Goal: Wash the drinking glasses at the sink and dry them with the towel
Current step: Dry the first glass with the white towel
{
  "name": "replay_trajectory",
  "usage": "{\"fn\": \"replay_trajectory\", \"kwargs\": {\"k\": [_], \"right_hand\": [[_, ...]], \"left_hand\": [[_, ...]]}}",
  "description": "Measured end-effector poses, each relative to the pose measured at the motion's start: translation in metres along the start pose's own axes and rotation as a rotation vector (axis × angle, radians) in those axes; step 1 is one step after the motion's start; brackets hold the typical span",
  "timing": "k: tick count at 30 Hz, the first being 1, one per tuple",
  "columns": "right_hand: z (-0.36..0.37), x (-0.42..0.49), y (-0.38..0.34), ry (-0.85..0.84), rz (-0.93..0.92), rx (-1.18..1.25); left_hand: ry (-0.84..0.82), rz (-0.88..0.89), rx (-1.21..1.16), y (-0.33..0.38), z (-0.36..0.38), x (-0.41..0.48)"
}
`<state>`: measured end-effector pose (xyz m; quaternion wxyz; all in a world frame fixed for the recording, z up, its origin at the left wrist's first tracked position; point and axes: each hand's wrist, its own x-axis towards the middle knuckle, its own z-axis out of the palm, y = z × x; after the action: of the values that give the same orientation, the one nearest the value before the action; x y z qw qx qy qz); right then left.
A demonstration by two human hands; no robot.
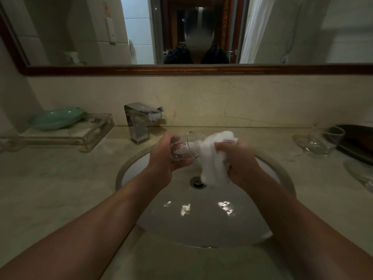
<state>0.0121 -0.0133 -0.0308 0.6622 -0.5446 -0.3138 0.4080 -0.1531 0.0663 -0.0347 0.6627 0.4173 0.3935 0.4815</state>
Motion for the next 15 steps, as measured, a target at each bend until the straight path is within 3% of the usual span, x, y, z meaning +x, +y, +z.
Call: {"fn": "replay_trajectory", "kwargs": {"k": [3, 5, 8, 10, 12, 15], "right_hand": [[0.001, -0.004, -0.005, -0.115, 0.056, 0.058], [-0.004, -0.01, -0.014, -0.265, 0.061, 0.315], [-0.014, -0.009, -0.018, -0.305, 0.106, 0.746], [-0.015, -0.004, -0.018, -0.253, 0.131, 0.707], [-0.013, 0.006, -0.015, -0.241, 0.059, 0.446], [-0.006, 0.006, -0.009, -0.339, 0.121, 0.468]], "left_hand": [[0.005, -0.018, -0.041, -0.001, -0.002, 0.001], [-0.024, -0.037, -0.091, 0.001, -0.003, 0.001], [-0.074, -0.047, -0.14, 0.005, -0.003, 0.0], [-0.108, -0.045, -0.13, 0.004, -0.002, -0.001], [-0.143, -0.057, -0.115, 0.003, -0.002, -0.002], [-0.213, -0.164, -0.21, 0.006, -0.006, 0.001]]}}
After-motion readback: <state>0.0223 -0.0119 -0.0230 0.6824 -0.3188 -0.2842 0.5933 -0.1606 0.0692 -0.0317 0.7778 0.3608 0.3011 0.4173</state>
